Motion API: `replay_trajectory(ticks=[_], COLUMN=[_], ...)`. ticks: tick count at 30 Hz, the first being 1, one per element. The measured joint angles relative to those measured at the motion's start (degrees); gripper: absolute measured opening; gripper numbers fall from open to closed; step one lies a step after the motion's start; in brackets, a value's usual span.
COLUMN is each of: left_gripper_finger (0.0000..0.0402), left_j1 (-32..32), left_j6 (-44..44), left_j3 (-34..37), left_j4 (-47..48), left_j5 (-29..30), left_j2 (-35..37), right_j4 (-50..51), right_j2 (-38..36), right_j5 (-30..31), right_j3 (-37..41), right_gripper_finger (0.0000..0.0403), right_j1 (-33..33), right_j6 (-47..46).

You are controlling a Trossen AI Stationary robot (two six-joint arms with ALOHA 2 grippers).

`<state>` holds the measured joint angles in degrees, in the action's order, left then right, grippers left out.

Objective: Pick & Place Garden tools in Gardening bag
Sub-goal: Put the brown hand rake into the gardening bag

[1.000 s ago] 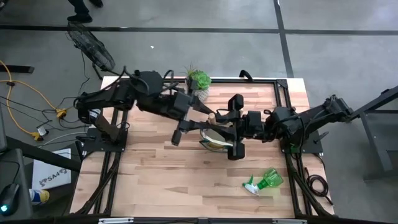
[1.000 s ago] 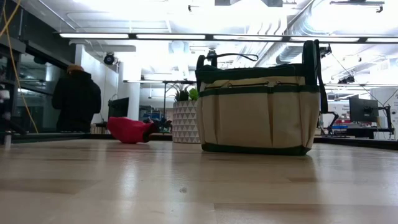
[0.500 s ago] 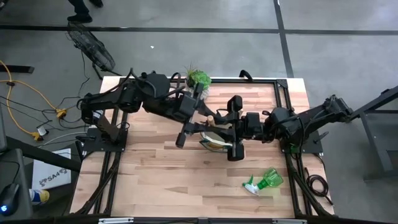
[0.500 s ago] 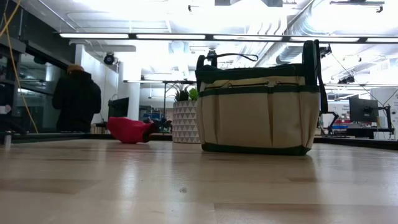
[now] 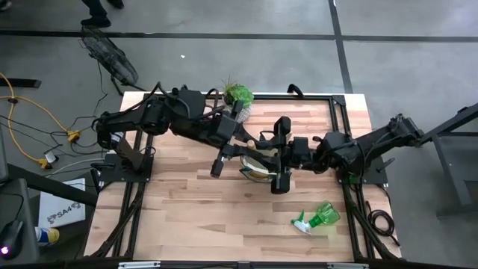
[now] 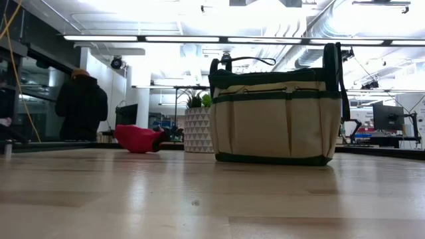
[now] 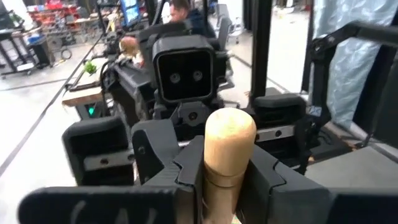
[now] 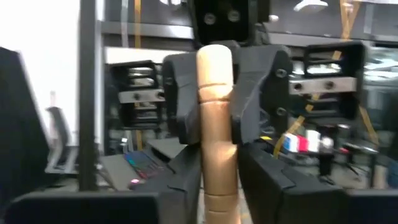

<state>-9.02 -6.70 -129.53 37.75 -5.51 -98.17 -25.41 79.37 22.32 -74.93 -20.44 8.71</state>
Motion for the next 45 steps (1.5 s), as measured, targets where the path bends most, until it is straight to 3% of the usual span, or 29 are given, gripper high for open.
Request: replay_trajectory(ticks=[9, 15, 20, 24, 36, 45], left_gripper_finger=[0.0061, 0.0061, 0.0061, 0.0061, 0.0061, 0.0061], left_j1=[0.0, 0.0, 0.0, 0.0, 0.0, 0.0], left_j6=[-0.2, -0.1, 0.7, 0.8, 1.0, 1.2], left_j3=[0.1, 0.1, 0.1, 0.1, 0.1, 0.1], left_j4=[5.4, 10.0, 10.7, 10.7, 11.0, 11.7], left_j5=[6.5, 11.3, 11.4, 10.6, 9.9, 9.6], left_j2=[0.3, 1.0, 0.8, 0.5, 0.5, 0.5], right_j4=[6.9, 12.6, 6.8, 3.4, 2.8, 1.2], right_j2=[-1.2, -2.6, -2.8, -2.5, -2.2, 0.6], right_j5=[13.9, 19.4, 19.4, 18.8, 3.0, -0.4], right_j3=[0.0, 0.0, 0.0, -0.1, -0.1, -0.1], right_gripper_finger=[0.0161, 0.0167, 0.0166, 0.0166, 0.0166, 0.0166], right_j1=[-4.1, -8.4, -9.4, -7.1, 0.7, 3.5], right_j6=[-1.2, -4.3, -0.5, 2.6, 0.5, 0.6])
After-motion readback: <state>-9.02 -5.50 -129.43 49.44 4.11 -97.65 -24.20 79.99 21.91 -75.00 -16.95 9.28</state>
